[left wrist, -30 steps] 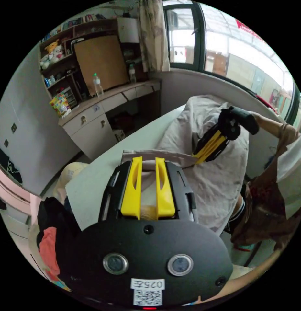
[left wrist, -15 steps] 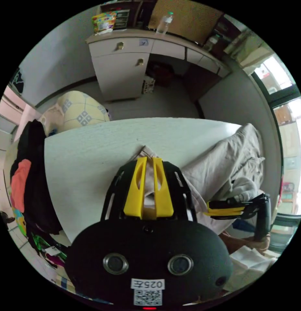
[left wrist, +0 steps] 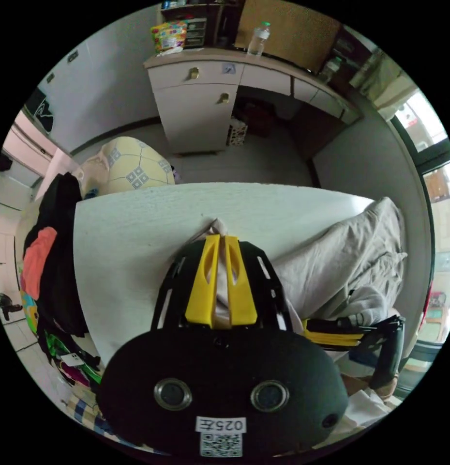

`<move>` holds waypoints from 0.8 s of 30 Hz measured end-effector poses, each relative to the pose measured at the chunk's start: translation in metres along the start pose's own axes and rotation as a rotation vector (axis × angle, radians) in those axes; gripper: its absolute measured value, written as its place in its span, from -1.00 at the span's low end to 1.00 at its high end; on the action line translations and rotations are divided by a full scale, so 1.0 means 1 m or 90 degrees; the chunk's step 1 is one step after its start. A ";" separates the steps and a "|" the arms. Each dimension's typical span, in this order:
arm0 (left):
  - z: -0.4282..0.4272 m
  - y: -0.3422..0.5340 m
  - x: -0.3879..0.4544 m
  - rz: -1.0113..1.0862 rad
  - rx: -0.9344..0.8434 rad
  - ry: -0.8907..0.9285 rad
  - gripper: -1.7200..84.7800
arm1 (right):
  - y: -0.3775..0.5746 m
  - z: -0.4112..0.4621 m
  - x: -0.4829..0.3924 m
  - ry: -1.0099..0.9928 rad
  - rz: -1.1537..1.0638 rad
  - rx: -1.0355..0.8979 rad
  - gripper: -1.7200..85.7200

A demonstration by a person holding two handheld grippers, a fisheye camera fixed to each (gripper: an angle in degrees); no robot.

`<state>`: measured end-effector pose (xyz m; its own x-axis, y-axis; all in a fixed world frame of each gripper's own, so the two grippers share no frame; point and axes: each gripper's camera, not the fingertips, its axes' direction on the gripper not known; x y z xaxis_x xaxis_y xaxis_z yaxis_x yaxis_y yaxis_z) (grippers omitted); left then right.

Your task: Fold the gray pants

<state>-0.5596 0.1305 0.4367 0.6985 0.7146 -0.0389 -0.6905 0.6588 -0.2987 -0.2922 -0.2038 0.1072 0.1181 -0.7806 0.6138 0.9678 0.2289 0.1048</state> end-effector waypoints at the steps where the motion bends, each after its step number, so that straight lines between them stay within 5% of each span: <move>1: -0.004 0.003 0.003 0.012 0.011 -0.018 -0.99 | 0.000 -0.001 0.003 -0.003 0.012 -0.001 -0.98; 5: -0.030 0.007 -0.023 -0.020 0.081 0.030 -0.98 | 0.002 0.000 0.018 0.021 0.042 -0.025 -0.98; 9: -0.100 0.020 -0.094 -0.107 0.287 0.249 -0.98 | -0.004 -0.001 0.065 0.196 0.111 -0.075 -0.98; 12: -0.137 0.054 -0.140 -0.119 0.398 0.353 -0.98 | 0.000 -0.013 0.109 0.187 0.183 -0.034 -0.98; 18: -0.115 0.152 -0.207 -0.137 0.338 0.350 -0.99 | 0.025 0.000 0.124 0.011 0.212 0.042 -0.98; 24: -0.071 0.220 -0.273 -0.269 0.315 0.411 -0.98 | 0.027 0.044 0.122 -0.061 0.213 -0.051 -0.98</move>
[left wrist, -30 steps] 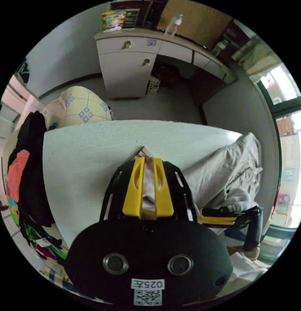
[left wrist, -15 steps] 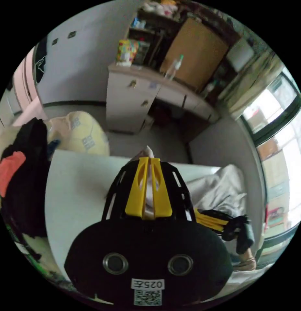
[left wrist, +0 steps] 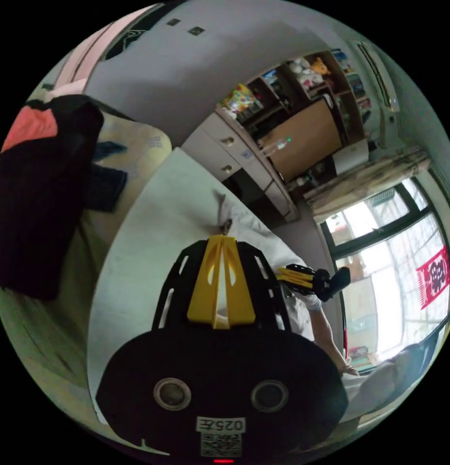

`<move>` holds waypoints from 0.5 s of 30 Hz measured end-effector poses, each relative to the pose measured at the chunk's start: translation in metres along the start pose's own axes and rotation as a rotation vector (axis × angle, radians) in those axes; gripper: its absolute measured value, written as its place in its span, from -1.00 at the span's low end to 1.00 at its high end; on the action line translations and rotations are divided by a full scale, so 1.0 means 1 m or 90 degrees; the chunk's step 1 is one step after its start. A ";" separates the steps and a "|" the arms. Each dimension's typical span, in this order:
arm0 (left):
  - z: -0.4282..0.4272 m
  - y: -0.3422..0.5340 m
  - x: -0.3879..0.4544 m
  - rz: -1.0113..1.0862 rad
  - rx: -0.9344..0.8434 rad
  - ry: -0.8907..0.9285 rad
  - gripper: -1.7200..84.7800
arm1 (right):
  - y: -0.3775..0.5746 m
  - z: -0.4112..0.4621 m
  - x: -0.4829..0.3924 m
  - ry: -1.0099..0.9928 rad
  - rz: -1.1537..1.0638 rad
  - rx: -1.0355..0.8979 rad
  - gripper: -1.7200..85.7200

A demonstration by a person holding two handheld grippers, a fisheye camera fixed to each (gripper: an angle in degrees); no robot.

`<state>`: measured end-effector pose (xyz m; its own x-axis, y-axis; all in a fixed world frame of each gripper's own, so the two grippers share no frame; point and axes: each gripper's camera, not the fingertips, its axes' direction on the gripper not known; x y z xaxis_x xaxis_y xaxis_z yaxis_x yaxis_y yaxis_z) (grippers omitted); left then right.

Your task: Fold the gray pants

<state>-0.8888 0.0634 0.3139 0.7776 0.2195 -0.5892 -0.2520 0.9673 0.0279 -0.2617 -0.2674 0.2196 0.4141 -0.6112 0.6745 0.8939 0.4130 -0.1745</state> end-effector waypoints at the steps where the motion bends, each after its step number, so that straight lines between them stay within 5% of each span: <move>1: -0.013 0.002 -0.008 -0.011 0.016 0.005 -0.98 | 0.003 0.003 0.005 -0.010 0.010 -0.012 -0.97; 5: -0.048 0.010 -0.005 0.023 0.028 0.053 -0.97 | 0.018 0.010 0.036 -0.120 0.079 -0.021 -0.92; 9: -0.078 0.057 0.055 0.165 -0.003 0.068 -0.91 | 0.067 -0.025 0.065 -0.248 0.149 0.127 -0.75; 15: -0.126 0.201 0.094 0.182 0.079 -0.087 -0.85 | 0.238 -0.156 -0.009 -0.184 0.216 0.338 -0.71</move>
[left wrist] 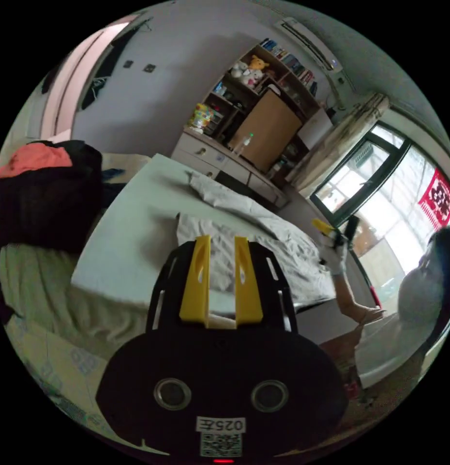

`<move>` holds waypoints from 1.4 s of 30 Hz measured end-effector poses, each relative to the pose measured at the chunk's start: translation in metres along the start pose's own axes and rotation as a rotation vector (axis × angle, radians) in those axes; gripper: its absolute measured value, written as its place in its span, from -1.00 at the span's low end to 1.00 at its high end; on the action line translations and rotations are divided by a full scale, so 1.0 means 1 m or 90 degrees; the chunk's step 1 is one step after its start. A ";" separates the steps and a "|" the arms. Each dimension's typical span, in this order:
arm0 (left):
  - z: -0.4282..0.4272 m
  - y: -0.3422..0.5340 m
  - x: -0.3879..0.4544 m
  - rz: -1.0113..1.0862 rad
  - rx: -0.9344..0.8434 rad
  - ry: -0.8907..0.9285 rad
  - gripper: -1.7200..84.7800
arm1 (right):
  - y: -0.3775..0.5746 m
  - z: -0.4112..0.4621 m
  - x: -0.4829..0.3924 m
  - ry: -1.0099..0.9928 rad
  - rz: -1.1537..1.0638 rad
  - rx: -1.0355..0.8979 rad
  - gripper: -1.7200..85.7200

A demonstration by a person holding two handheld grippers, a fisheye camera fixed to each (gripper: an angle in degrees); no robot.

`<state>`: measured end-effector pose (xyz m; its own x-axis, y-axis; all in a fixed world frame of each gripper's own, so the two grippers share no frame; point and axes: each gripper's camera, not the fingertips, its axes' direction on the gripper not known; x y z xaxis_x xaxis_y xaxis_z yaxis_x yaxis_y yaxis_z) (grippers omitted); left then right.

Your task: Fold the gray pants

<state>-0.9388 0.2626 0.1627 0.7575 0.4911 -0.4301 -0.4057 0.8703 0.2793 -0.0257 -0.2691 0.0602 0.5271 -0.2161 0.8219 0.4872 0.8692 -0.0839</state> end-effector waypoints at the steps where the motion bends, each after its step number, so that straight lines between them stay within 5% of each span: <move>1: -0.014 0.026 0.006 -0.010 0.028 -0.037 -0.82 | 0.034 -0.040 -0.022 0.043 0.007 0.039 -0.70; 9: -0.023 0.123 0.035 -0.181 0.208 0.010 -0.75 | 0.294 -0.202 -0.142 0.703 0.274 0.267 -0.69; 13: -0.009 0.122 0.074 -0.192 0.235 -0.063 -0.75 | 0.394 -0.234 -0.167 0.830 0.443 0.357 -0.63; 22: 0.006 0.083 0.153 -0.106 0.165 -0.273 -0.73 | 0.447 -0.261 -0.100 0.913 0.534 0.261 -0.62; 28: 0.027 0.070 0.173 -0.086 0.132 -0.356 -0.82 | 0.465 -0.282 -0.059 0.820 0.652 0.261 -0.82; 33: 0.023 0.075 0.148 -0.149 0.165 -0.174 -0.98 | 0.485 -0.285 -0.055 0.763 0.664 0.267 -0.90; 42: -0.018 0.087 0.144 -0.106 0.209 -0.143 -0.99 | 0.517 -0.295 -0.155 0.819 0.569 0.407 -0.97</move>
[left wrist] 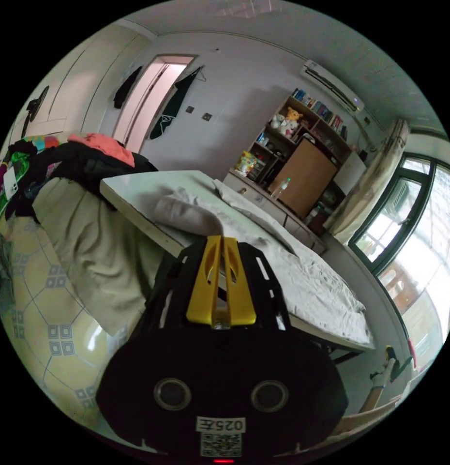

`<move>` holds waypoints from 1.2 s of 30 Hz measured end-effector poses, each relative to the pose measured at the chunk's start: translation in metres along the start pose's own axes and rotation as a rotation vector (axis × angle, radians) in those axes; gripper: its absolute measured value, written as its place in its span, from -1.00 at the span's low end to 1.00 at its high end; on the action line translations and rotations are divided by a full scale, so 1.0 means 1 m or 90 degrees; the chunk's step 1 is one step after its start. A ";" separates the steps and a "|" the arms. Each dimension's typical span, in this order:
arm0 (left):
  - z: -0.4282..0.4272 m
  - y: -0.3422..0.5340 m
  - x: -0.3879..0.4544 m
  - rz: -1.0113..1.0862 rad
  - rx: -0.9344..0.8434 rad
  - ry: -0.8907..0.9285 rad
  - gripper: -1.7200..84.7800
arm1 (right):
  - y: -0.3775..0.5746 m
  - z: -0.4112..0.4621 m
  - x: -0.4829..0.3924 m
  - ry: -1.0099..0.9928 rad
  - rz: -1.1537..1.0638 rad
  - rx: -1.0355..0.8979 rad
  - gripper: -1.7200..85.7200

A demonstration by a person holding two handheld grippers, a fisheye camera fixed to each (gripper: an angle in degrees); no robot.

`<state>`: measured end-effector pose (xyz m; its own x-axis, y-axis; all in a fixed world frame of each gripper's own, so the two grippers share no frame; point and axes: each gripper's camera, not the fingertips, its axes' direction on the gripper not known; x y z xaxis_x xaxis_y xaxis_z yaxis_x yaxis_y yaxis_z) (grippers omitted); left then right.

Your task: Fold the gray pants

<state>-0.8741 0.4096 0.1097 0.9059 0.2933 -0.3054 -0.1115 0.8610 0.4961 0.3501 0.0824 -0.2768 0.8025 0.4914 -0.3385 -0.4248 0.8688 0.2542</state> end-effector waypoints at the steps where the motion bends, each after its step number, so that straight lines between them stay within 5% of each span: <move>1: 0.000 -0.002 0.000 0.002 -0.001 0.007 -0.99 | 0.000 0.001 0.003 -0.059 0.007 -0.028 -0.96; 7: 0.006 -0.005 -0.003 -0.019 -0.003 0.027 -0.99 | -0.006 0.080 0.000 -0.145 0.033 -0.163 -0.68; 12: 0.006 -0.001 -0.007 -0.034 -0.004 0.039 -0.99 | -0.026 0.145 -0.026 0.007 -0.070 -0.309 -0.70; 16: 0.008 0.005 -0.009 -0.038 -0.011 0.034 -1.00 | -0.040 0.167 -0.035 0.005 -0.072 -0.367 -0.67; 28: 0.015 0.012 -0.012 -0.046 -0.014 0.040 -0.99 | 0.007 0.149 -0.082 0.159 -0.146 -0.325 -0.82; 36: -0.002 0.012 -0.018 -0.069 0.055 0.129 -0.99 | 0.018 0.107 -0.022 -0.024 -0.006 -0.273 -0.97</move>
<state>-0.8927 0.4157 0.1196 0.8096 0.2853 -0.5130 0.0251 0.8563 0.5159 0.3696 0.0812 -0.1674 0.8181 0.4880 -0.3041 -0.5471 0.8235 -0.1502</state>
